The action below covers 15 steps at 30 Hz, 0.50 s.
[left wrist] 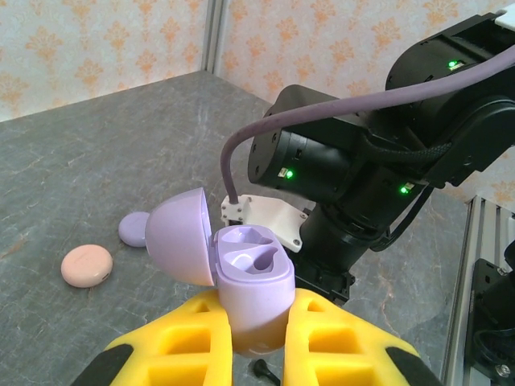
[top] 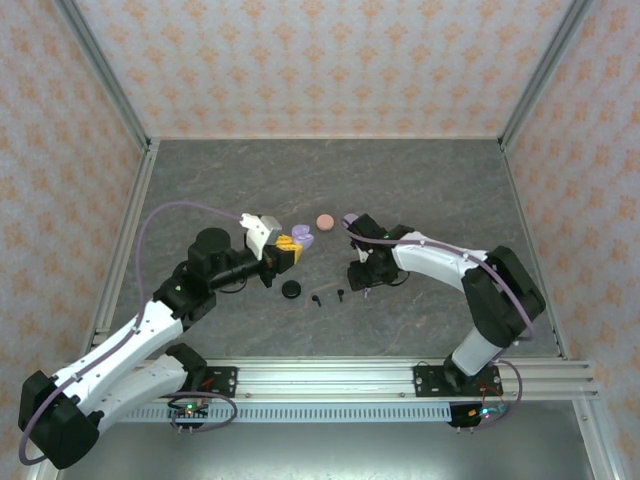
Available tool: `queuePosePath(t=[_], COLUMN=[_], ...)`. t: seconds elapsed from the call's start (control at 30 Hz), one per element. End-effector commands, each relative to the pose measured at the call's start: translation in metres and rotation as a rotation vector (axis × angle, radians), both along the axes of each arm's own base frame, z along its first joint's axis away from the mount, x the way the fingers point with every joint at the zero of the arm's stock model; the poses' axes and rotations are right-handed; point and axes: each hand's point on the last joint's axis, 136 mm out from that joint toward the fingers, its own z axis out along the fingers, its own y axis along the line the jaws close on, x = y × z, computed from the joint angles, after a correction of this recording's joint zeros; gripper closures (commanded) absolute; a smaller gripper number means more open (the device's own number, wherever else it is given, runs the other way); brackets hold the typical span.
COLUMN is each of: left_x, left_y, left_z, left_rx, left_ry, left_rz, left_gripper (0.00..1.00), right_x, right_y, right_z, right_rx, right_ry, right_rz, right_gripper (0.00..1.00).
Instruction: Insert the wireless bluetooth earbuds into the charging case
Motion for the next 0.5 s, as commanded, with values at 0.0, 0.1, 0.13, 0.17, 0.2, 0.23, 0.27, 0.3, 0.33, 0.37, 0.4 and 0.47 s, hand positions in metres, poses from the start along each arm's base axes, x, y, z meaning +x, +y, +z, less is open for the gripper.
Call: queuePosePath(t=[0.0,0.1,0.13,0.17,0.2,0.23,0.27,0.3,0.33,0.37,0.4,0.47], left_x=[0.001,0.002,0.002,0.002,0.003,0.003,0.003,0.003,0.003,0.003,0.003,0.003], left_y=[-0.002,-0.003,-0.003,-0.003,-0.003,-0.003,-0.003,-0.004,-0.004,-0.004,-0.004,-0.004], left_z=[0.000,0.001,0.001,0.000,0.000,-0.001,-0.001,-0.001,0.000,0.000,0.000,-0.001], left_rx=[0.004,0.003,0.003,0.003,0.004,0.006,0.006,0.005,0.004,0.004,0.002,0.004], left_ry=[-0.007,-0.009,-0.009,-0.008,-0.007,-0.004,-0.004,-0.001,-0.001,-0.002,-0.002,0.000], left_rz=[0.002,0.001,0.001,0.001,0.001,0.000,0.000,-0.002,-0.001,-0.002,-0.002,-0.001], left_gripper=[1.00,1.00,1.00,1.00,1.00,1.00,1.00,1.00,1.00,1.00,1.00,1.00], right_x=[0.003,0.001,0.001,0.001,0.002,0.003,0.004,0.005,0.006,0.007,0.008,0.009], right_y=[-0.003,-0.005,-0.005,-0.004,-0.002,0.000,0.002,0.003,0.004,0.005,0.006,0.008], right_z=[-0.003,-0.007,-0.007,-0.007,-0.006,-0.006,-0.004,-0.003,-0.002,-0.002,-0.002,-0.002], right_rx=[-0.038,-0.046,-0.045,-0.041,-0.033,-0.026,-0.021,-0.019,-0.018,-0.021,-0.023,-0.025], right_ry=[-0.002,0.008,0.008,0.006,0.001,-0.002,-0.007,-0.014,-0.018,-0.020,-0.018,-0.022], right_rz=[-0.013,-0.025,-0.025,-0.022,-0.017,-0.010,-0.005,0.002,0.010,0.014,0.023,0.042], right_gripper=[0.51,0.52,0.52,0.53,0.53,0.53,0.53,0.53,0.53,0.53,0.53,0.52])
